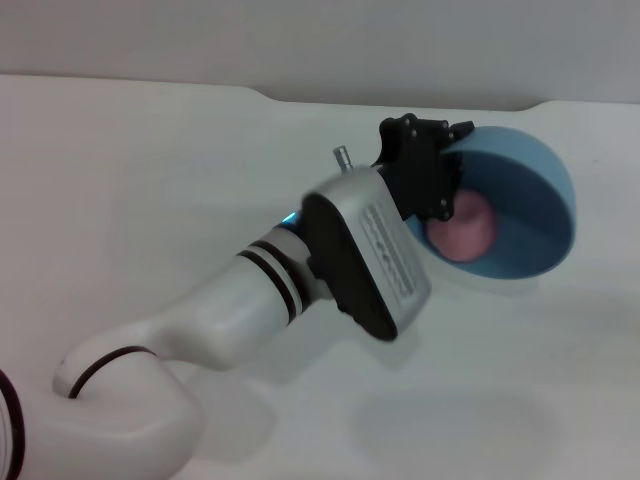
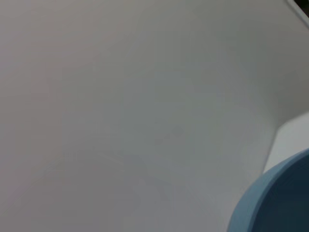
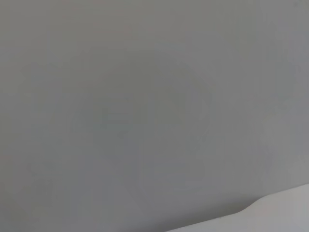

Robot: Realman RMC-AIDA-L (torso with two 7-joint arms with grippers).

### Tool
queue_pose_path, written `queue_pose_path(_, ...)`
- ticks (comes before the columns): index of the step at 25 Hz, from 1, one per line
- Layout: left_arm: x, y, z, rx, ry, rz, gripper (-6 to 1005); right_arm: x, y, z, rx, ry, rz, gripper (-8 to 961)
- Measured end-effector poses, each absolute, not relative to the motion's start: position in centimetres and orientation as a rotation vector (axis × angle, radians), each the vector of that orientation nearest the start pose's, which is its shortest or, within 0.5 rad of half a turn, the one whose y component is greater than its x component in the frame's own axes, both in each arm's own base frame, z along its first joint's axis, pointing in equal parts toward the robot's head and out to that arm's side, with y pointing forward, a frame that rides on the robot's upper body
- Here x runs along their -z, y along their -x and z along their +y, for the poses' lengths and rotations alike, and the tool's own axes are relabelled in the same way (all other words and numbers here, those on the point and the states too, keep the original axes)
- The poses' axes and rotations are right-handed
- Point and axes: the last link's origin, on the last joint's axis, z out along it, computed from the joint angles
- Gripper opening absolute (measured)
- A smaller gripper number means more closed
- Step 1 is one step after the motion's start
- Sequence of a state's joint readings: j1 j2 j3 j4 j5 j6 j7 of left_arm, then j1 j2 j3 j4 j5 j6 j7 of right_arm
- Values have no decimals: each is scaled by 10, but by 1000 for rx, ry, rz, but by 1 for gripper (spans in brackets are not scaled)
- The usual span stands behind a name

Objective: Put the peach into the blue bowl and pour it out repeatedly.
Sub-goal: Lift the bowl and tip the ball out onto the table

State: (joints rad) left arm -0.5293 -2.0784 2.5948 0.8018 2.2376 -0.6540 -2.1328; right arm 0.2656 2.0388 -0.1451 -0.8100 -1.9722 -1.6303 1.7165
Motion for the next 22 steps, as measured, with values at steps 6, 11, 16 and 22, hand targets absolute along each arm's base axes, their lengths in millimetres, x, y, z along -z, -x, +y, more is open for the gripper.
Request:
queue_pose_path(6,145,157,318,154,1990,750,-2,-121,-377,252,-931,1898,1202,494)
queue_pose_path(11,146,168,316,63,1955,830,-2,-120,-377,251,-931,1902,1205,494)
queue_pose_path(16,146,171,313,55,1938,847,-2,-118,-378,251,-940,1892,1219,494)
queue_pose_path(22,144,168,322,75,1960,764,-1,-112,-379,258,-945,1891,1238,493)
